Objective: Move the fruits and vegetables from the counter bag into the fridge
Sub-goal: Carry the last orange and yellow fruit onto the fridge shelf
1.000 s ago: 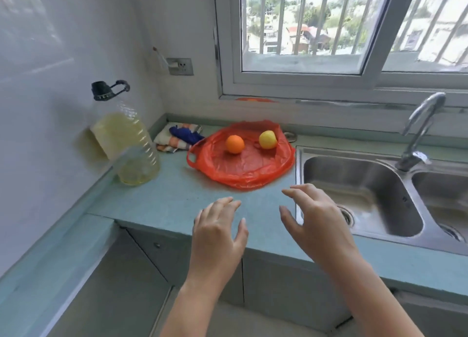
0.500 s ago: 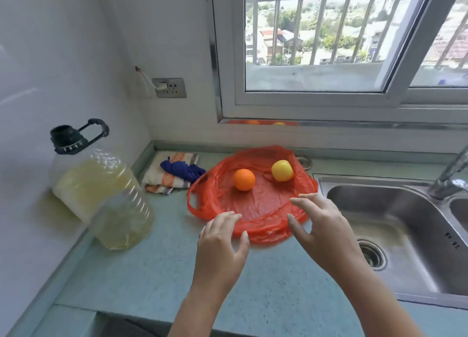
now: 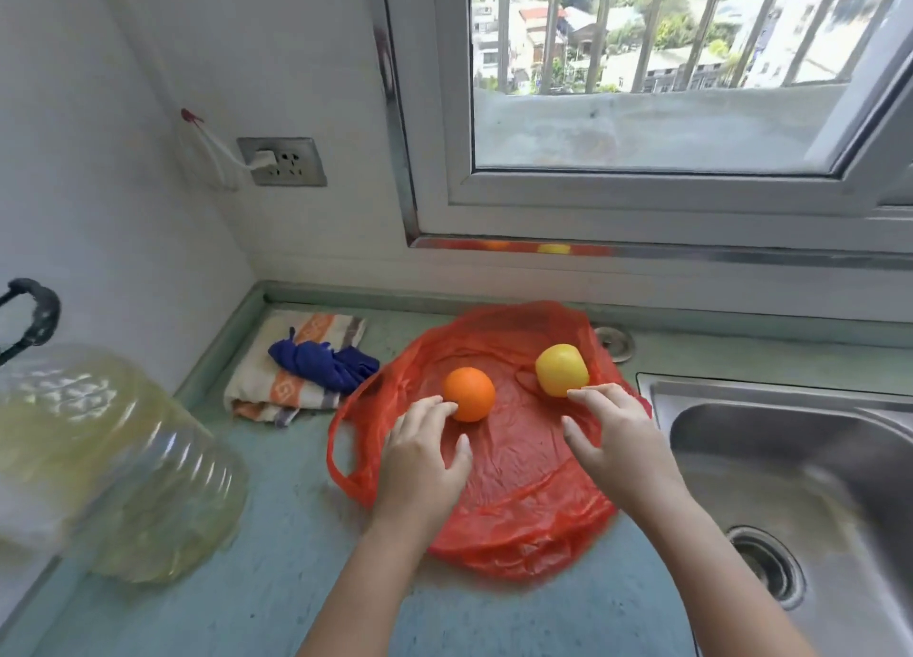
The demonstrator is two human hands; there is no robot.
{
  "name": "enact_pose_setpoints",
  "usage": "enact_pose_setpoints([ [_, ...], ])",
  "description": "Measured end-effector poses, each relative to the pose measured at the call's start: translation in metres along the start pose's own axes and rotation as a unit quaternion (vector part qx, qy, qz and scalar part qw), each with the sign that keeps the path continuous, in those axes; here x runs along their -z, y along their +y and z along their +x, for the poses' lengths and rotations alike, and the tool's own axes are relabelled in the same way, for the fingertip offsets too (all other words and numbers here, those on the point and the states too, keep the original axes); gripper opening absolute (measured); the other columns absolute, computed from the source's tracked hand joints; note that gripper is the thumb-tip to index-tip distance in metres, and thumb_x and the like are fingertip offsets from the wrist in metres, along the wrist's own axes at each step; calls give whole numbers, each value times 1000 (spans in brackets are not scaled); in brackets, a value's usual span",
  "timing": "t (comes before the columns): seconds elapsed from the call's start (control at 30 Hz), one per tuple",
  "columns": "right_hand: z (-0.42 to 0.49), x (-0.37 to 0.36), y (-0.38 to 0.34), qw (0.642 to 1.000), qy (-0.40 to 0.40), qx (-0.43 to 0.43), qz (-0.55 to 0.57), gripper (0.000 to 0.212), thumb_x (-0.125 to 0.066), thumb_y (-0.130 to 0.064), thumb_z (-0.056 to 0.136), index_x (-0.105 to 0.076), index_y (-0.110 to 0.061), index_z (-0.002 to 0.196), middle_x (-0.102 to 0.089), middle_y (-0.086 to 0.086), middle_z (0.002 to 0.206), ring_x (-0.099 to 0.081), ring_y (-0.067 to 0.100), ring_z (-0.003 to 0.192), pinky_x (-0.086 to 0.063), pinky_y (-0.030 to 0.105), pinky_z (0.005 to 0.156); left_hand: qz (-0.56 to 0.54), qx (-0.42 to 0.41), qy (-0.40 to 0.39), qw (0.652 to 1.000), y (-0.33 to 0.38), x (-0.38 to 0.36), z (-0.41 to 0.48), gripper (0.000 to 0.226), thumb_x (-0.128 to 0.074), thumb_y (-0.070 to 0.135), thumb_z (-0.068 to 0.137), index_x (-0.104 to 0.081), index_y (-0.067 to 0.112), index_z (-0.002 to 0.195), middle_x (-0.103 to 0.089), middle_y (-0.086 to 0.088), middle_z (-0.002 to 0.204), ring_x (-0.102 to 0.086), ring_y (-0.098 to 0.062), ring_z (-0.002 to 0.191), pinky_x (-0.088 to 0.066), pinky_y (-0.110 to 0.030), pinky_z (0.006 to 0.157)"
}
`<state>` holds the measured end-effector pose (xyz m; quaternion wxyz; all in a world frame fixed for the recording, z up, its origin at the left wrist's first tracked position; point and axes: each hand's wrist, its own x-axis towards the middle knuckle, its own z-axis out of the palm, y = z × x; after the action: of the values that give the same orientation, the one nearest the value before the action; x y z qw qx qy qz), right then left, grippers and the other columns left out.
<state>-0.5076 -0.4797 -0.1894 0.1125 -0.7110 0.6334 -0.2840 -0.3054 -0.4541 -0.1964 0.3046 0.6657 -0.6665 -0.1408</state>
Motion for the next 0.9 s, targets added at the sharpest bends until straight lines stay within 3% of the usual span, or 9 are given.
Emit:
enact_pose_setpoints([
  [0.2,51,-41,37,999,-21,-25,7,38,-64,-18,83,-59,-5,117,-58,12,113,-54,31,102,-48,40,80,3,44,-46,998,-23,-41,43,43,-59,24,86,-50,13,127,-45,-5,135,-38,-18,127,-27,-29,106],
  [0.53,98,-92,77,998,-54,-38,-18,52,-71,-17,75,-55,-4,123,-49,22,130,-45,38,119,-44,46,91,61,71,-134,987,-50,-95,97,76,-63,46,78,-27,23,142,-27,-1,146,-25,-22,134,-21,-37,111],
  [0.7,105,-106,82,996,-57,0,-62,64,-84,-17,58,-60,-3,116,-52,27,124,-54,45,107,-46,56,87,45,80,-139,986,-58,-108,102,83,-67,44,77,-21,26,143,-24,-2,145,-25,-21,134,-23,-34,110],
  [0.9,112,-115,81,993,-36,10,-110,73,-88,-13,46,-61,-4,113,-57,27,118,-59,45,99,-40,66,84,11,91,-119,989,-59,-111,99,82,-70,40,75,-25,24,141,-29,-5,139,-32,-22,128,-32,-30,102],
])
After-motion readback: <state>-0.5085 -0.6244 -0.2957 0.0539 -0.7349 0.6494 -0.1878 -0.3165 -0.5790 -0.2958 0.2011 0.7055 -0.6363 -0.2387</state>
